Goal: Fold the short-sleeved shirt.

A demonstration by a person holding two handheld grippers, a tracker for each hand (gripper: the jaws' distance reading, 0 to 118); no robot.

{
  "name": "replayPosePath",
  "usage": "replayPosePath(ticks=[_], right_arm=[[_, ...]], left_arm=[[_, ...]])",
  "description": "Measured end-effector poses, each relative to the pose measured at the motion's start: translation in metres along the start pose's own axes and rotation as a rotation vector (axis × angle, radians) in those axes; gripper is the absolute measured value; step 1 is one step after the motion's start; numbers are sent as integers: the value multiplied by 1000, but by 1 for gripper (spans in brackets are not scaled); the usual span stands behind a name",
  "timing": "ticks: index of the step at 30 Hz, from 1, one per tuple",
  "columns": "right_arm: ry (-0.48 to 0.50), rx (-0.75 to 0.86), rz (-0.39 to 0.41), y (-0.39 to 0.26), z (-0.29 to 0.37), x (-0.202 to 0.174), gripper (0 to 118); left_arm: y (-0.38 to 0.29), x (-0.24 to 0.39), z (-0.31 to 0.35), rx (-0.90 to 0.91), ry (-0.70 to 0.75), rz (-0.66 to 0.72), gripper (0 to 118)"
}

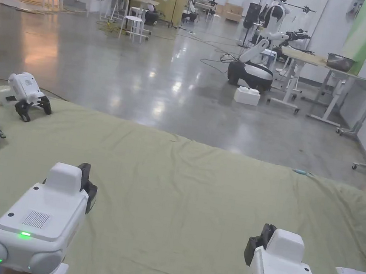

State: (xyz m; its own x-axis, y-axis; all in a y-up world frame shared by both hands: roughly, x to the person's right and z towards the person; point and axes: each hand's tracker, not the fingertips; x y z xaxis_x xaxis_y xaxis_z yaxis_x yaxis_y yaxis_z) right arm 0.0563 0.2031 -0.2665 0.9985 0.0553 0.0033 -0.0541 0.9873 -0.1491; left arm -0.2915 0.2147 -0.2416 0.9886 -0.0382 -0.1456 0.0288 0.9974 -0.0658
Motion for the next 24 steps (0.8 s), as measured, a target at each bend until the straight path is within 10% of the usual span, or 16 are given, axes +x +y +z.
replayPosePath(ticks=[18, 24], right_arm=[[10, -33, 13, 2, 0, -2, 5], [-8, -31, -244, 9, 1, 16, 4]], left_arm=[[-3, 0, 1, -31, 2, -2, 0], [-4, -31, -1, -54, -7, 384, 0]])
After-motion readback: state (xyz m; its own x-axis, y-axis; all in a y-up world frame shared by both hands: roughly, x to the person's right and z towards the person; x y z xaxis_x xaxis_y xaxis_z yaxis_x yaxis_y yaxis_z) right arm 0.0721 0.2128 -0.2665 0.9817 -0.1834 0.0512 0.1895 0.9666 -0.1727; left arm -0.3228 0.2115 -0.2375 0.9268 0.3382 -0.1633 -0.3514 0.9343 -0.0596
